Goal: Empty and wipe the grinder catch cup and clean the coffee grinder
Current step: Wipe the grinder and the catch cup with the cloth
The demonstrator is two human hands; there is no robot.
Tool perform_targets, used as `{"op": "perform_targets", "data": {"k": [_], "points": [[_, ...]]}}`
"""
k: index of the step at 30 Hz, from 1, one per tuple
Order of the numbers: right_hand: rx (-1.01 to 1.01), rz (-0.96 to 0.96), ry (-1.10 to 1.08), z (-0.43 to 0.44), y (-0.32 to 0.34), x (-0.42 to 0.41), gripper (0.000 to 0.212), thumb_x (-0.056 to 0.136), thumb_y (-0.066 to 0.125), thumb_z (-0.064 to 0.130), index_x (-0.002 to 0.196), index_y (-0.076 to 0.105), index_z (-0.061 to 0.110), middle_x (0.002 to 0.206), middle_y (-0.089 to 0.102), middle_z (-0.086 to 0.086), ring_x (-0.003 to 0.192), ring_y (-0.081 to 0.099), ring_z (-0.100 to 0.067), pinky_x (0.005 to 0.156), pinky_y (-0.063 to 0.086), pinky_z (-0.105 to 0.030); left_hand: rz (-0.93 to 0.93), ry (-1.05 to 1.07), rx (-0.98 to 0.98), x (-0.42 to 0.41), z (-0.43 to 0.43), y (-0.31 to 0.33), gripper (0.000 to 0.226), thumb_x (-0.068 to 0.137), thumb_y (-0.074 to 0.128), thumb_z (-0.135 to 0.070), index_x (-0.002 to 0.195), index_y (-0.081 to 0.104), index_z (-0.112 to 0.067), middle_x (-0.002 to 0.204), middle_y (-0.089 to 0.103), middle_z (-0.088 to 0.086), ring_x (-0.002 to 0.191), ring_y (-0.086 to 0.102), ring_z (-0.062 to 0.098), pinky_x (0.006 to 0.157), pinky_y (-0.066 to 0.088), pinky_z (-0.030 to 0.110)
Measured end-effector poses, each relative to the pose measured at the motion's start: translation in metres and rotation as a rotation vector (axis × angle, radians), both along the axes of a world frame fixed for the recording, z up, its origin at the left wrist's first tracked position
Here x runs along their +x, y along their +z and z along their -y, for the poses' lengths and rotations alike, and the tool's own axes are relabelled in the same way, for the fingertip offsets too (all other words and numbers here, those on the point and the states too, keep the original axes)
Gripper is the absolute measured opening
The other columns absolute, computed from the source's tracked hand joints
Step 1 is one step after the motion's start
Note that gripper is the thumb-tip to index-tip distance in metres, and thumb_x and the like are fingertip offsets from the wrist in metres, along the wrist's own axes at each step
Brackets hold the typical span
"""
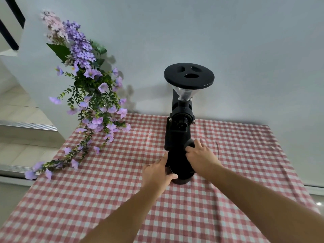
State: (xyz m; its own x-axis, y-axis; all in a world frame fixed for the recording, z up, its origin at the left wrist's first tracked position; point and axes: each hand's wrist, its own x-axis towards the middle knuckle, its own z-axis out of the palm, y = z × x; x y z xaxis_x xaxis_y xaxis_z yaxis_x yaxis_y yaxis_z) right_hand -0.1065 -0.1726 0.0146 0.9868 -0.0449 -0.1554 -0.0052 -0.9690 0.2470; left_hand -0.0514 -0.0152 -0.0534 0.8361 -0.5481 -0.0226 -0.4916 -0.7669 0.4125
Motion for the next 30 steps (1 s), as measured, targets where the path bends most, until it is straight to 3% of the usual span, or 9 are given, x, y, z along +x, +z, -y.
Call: {"op": "perform_targets", "data": {"k": [8,10,13,15,17,21,23,26,30], "points": [[0.423,-0.076,-0.319,-0.022,-0.026,-0.054,0.046,0.094,0.048,0.012,0.139,0.04,0.016,0.144,0.032,0.001,0.125,0.033,-0.02,0.1,0.045,-0.031,0.031,0.075,0.052,-0.007,0.003,0.0,0.091,0.081,0.059,-0.067,0.153,0.015,-0.034,0.111,0.068,-0.011,0.098,0.064,0.01,0.105,0.038,0.036],[0.526,-0.064,-0.352,-0.026,-0.028,-0.061,0.043,0.095,0.042,0.01,0.137,0.045,0.019,0.143,0.035,0.004,0.124,0.036,-0.017,0.1,0.042,-0.028,0.06,0.084,0.071,-0.013,0.003,0.002,0.094,0.078,0.06,-0.07,0.153,0.016,-0.034,0.102,0.07,-0.01,0.092,0.065,0.01,0.105,0.039,0.035],[0.702,0.12,-0.46,-0.017,-0.012,-0.052,0.033,0.093,0.042,0.009,0.116,0.063,0.02,0.126,0.052,0.003,0.105,0.047,-0.011,0.085,0.038,-0.018,0.022,0.119,0.01,-0.019,0.001,0.001,0.089,0.074,0.066,-0.068,0.146,0.024,-0.035,0.102,0.068,-0.014,0.094,0.064,0.008,0.098,0.043,0.034],[0.717,0.289,-0.425,-0.006,-0.004,-0.042,0.035,0.091,0.042,0.007,0.114,0.065,0.019,0.12,0.057,0.003,0.108,0.047,-0.014,0.086,0.037,-0.019,-0.021,0.115,-0.01,-0.018,0.002,0.001,0.091,0.073,0.069,-0.065,0.144,0.021,-0.033,0.114,0.064,-0.014,0.104,0.062,0.011,0.1,0.043,0.039],[0.669,0.343,-0.357,-0.003,-0.003,-0.038,0.04,0.093,0.041,0.008,0.128,0.057,0.017,0.131,0.052,0.004,0.119,0.041,-0.017,0.096,0.037,-0.024,-0.029,0.057,-0.007,-0.013,0.003,0.003,0.099,0.073,0.069,-0.064,0.148,0.013,-0.033,0.123,0.062,-0.012,0.109,0.061,0.013,0.097,0.047,0.04],[0.447,0.051,-0.24,-0.012,-0.034,-0.058,0.052,0.096,0.045,0.013,0.146,0.03,0.016,0.153,0.023,0.001,0.133,0.027,-0.021,0.103,0.041,-0.032,0.004,-0.025,0.072,-0.007,0.002,0.005,0.109,0.075,0.064,-0.068,0.154,0.0,-0.031,0.126,0.062,-0.008,0.106,0.062,0.013,0.091,0.051,0.036],[0.437,-0.005,-0.279,-0.018,-0.047,-0.066,0.055,0.095,0.047,0.013,0.147,0.027,0.015,0.154,0.021,0.0,0.133,0.027,-0.023,0.104,0.041,-0.034,0.037,-0.028,0.094,-0.009,0.004,0.006,0.109,0.075,0.062,-0.071,0.155,0.0,-0.03,0.121,0.063,-0.008,0.103,0.062,0.013,0.091,0.05,0.034],[0.504,0.005,-0.387,-0.032,-0.05,-0.051,0.042,0.094,0.046,0.012,0.135,0.047,0.017,0.143,0.039,-0.002,0.128,0.035,-0.023,0.099,0.043,-0.032,0.015,-0.015,0.133,-0.007,0.004,0.006,0.109,0.074,0.061,-0.072,0.155,0.002,-0.03,0.113,0.065,-0.007,0.097,0.062,0.013,0.087,0.05,0.031],[1.016,-0.064,-0.619,-0.029,-0.032,-0.032,0.032,0.093,0.042,0.009,0.112,0.067,0.017,0.105,0.065,-0.001,0.089,0.06,-0.013,0.071,0.05,-0.023,0.007,-0.033,0.114,-0.004,0.005,0.009,0.098,0.077,0.066,-0.062,0.152,0.01,-0.033,0.093,0.066,-0.01,0.072,0.056,0.008,0.069,0.048,0.028]]}}
